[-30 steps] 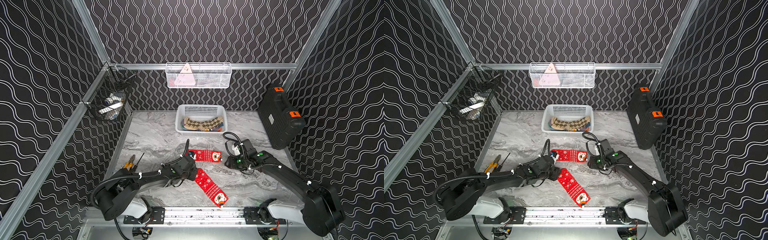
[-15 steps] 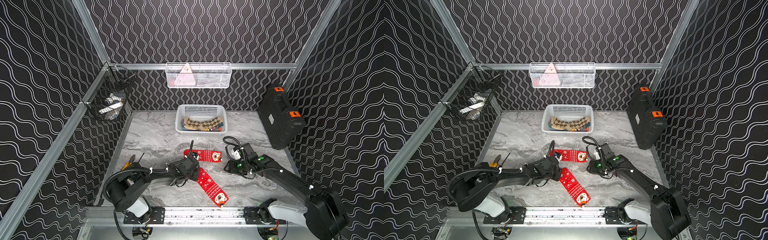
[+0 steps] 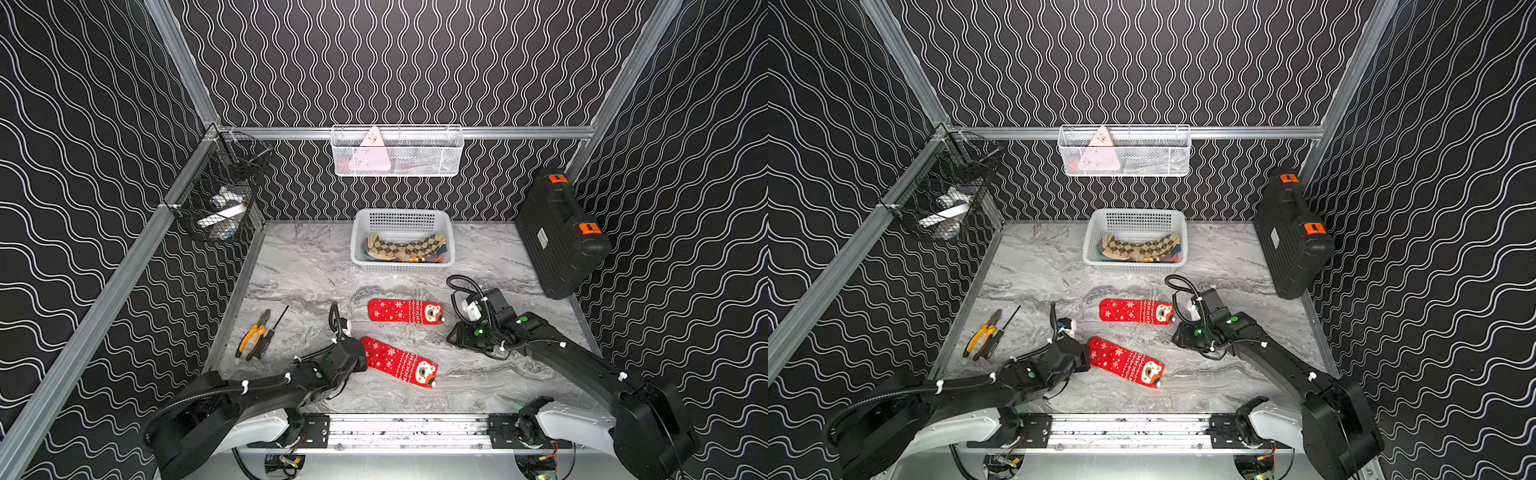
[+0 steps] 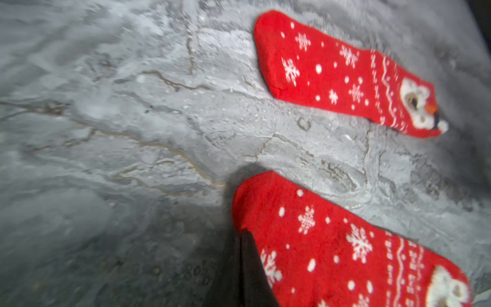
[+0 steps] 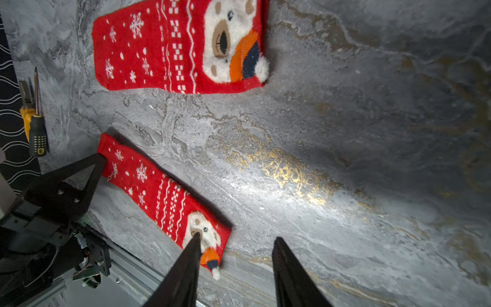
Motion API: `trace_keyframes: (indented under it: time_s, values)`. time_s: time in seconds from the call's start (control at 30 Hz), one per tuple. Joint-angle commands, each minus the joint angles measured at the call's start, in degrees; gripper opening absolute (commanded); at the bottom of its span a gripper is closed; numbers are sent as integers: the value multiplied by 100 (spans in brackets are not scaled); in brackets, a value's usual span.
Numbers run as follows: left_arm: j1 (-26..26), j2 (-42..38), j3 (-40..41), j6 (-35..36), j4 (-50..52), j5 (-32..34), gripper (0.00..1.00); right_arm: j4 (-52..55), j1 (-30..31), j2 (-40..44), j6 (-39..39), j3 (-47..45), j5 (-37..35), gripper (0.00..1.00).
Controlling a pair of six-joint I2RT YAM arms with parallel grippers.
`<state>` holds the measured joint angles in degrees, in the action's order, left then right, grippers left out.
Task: Place the socks together as a pair
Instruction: Adjust the sock at the center of the board.
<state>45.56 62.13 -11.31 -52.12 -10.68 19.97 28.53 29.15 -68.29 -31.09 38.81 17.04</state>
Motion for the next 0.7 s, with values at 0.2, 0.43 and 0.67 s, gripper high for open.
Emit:
trace_keyframes:
  time_s: [0.2,0.43,0.67]
  values:
    - [-11,-37,-211,-49,-281,-9,50,-983,1239,-720,-876,-146,-385,50]
    - [-8,-487,-359,394,396,221,61,-1445,1677,-1210,-1279,-391,-732,43]
    - [-7,-782,-506,728,863,403,60,-1491,1726,-1392,-1230,-303,-857,17]
